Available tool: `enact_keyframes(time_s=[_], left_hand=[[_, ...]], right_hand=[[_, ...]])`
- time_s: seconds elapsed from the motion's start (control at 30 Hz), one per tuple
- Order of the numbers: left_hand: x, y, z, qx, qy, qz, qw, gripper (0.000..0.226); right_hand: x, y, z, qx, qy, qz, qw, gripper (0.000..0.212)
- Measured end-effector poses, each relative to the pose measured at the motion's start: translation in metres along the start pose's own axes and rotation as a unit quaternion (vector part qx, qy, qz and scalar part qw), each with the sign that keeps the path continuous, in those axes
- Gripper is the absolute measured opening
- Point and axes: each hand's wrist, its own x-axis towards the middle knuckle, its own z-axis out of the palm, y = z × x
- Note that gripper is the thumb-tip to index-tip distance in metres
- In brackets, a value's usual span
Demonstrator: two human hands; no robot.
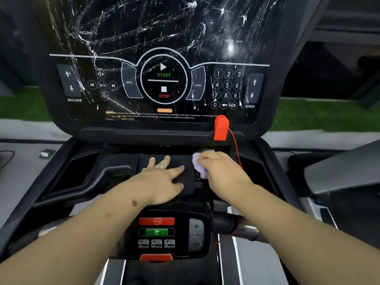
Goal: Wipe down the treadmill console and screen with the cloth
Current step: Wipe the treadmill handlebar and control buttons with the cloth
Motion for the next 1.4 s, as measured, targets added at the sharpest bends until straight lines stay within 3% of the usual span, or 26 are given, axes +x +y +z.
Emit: enact_keyframes(time_s=[0.13,0.23,0.37,0.47,0.57,0.73,0.8,0.9,1.0,1.1,1.4], left_hand=[[-0.001,-0.001,0.001,-0.011,-0.003,-0.001,1.000,0.063],[-0.001,0.001,0.000,-0.006,-0.003,0.000,1.000,0.064],[-0.002,0.001,-0.001,-0.006,-0.004,0.003,1.000,0.063],[-0.003,0.001,-0.002,-0.013,-0.005,0.001,1.000,0.063],[-0.002,0.002,-0.001,-0.007,-0.005,0.001,1.000,0.064],[-0.003,0.001,-0.001,-0.009,-0.001,0.002,1.000,0.063],[-0.002,0.000,-0.001,-0.018,-0.002,0.001,1.000,0.063],[0.001,-0.001,0.002,-0.020,0.000,-0.005,1.000,0.064],[0.001,-0.001,0.002,-0.011,-0.003,-0.003,1.000,0.065],[-0.001,-0.001,-0.001,-0.010,0.000,0.001,1.000,0.065],[-0.001,0.000,-0.001,-0.015,-0.001,0.000,1.000,0.066]], right_hand=[[-0.014,0.025,0.000,-0.049,0.005,0.053,0.997,0.021],[0.001,-0.001,0.009,-0.048,0.036,0.042,0.997,0.022],[0.002,0.005,0.007,-0.045,0.010,0.018,0.999,0.020],[-0.012,0.030,0.006,-0.059,0.014,0.038,0.997,0.016],[-0.003,0.012,0.017,-0.072,0.024,0.065,0.995,0.015],[0.006,-0.004,0.013,-0.042,0.026,0.032,0.998,0.036],[-0.007,0.017,0.009,-0.059,0.017,0.055,0.997,0.035],[-0.011,0.026,0.014,-0.069,0.026,0.097,0.993,0.057],[0.006,-0.008,0.016,-0.039,0.024,0.064,0.997,0.038],[0.007,-0.019,0.008,-0.015,0.021,0.029,0.999,0.033],[0.003,-0.035,0.005,-0.142,-0.019,0.107,0.984,0.055]])
